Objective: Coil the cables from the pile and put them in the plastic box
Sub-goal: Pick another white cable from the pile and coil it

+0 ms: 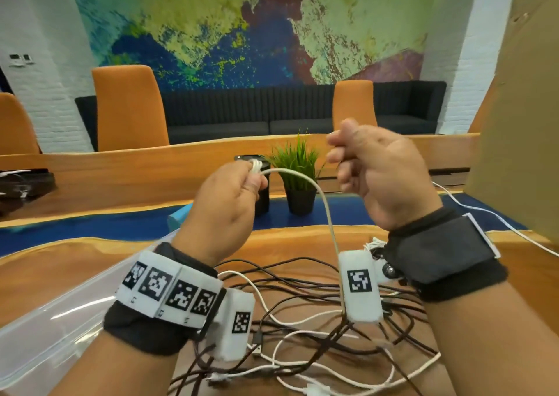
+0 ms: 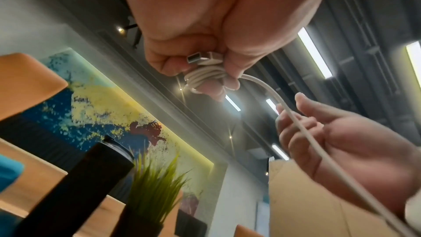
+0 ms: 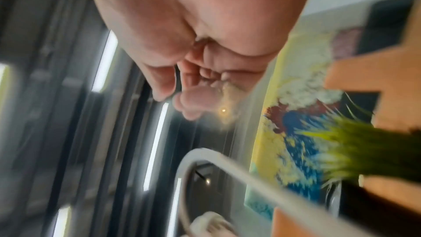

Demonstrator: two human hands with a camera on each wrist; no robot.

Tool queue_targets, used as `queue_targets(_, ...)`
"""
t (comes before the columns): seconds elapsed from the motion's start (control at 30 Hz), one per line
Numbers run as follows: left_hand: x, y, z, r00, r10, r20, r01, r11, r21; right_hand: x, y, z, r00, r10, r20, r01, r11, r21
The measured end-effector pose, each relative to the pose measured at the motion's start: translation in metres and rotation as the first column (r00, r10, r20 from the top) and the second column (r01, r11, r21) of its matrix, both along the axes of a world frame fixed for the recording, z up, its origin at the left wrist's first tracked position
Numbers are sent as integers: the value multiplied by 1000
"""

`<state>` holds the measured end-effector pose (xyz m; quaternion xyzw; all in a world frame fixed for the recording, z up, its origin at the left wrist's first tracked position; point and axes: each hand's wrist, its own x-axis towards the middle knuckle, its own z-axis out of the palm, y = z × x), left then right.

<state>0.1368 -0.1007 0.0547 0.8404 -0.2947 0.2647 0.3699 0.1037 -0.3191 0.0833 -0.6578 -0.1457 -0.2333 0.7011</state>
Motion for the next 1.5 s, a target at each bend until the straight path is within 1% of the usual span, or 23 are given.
queue_targets(0.03,0,-2,-3,1000,9,-8,-8,999,31,4,-4,2,1000,19,-14,-16,981,194)
queue_targets(0.07,-1,-3,-4,1000,9,-7,-9,998,68,9,-9,3,999,-20,-29,28,949,314)
queue_targets(0.17,-9,-10,-3,999,-43,-19,47,964,263,23,-17,4,975,-206,-88,224,885,408)
queue_targets(0.23,-12,-17,-1,997,-55,-54,72,918,391,25,-18,7,975,-169,-145,215,882,420)
queue_targets(0.27,-11,-19,2,998,-43,-54,61,910,410,24,-17,9,979,-108,-173,167,912,374)
queue_targets(0.3,-8,-20,5,999,-16,-37,30,913,408,23,-16,11,977,-51,-207,106,959,263)
queue_targets(0.33,-4,-19,10,1000,22,-11,-16,919,395,22,-14,11,969,-24,-246,45,996,80)
queue_targets(0.37,1,-17,14,998,61,12,-61,923,379,20,-11,10,961,-34,-275,-9,989,-150)
queue_targets(0.4,7,-14,19,995,90,35,-96,927,363,16,-8,11,954,-52,-296,-66,924,-378)
queue_targets(0.43,12,-12,23,992,113,55,-125,928,351,12,-4,11,942,-54,-332,-145,824,-548)
queue_targets(0.47,16,-10,26,988,141,68,-155,928,337,9,-1,10,921,-36,-388,-242,727,-643)
queue_targets(0.5,19,-8,29,981,181,69,-194,925,326,6,0,9,895,-6,-445,-328,667,-669)
queue_targets(0.53,21,-6,31,972,227,59,-234,919,316,4,1,9,875,18,-483,-379,646,-663)
queue_targets(0.6,22,-1,37,948,316,26,-309,902,303,1,2,9,878,24,-479,-373,664,-649)
queue_targets(0.7,17,4,43,922,387,5,-372,884,284,0,3,11,881,30,-472,-334,746,-576)
queue_targets(0.8,9,6,43,947,321,17,-310,898,314,-1,6,11,901,33,-433,-280,805,-522)
queue_targets(0.87,1,6,40,970,244,12,-235,920,315,0,7,10,929,-19,-368,-178,851,-494)
queue_targets(0.97,-11,5,33,983,183,24,-182,933,310,4,6,4,956,-125,-266,5,912,-409)
queue_targets(1.03,-14,4,32,986,165,31,-166,934,316,9,8,0,960,-186,-210,83,903,-421)
queue_targets(1.13,-14,3,34,986,166,4,-159,936,315,14,14,1,961,-215,-175,119,891,-439)
queue_targets(1.33,-18,-6,28,986,165,-24,-145,917,371,33,22,17,951,-269,-155,208,922,-325)
queue_targets(1.43,-19,-13,30,988,154,-28,-133,922,365,41,23,21,949,-292,-122,234,907,-352)
queue_targets(1.5,-17,-15,28,985,171,-33,-146,915,375,44,22,22,948,-307,-88,246,878,-409)
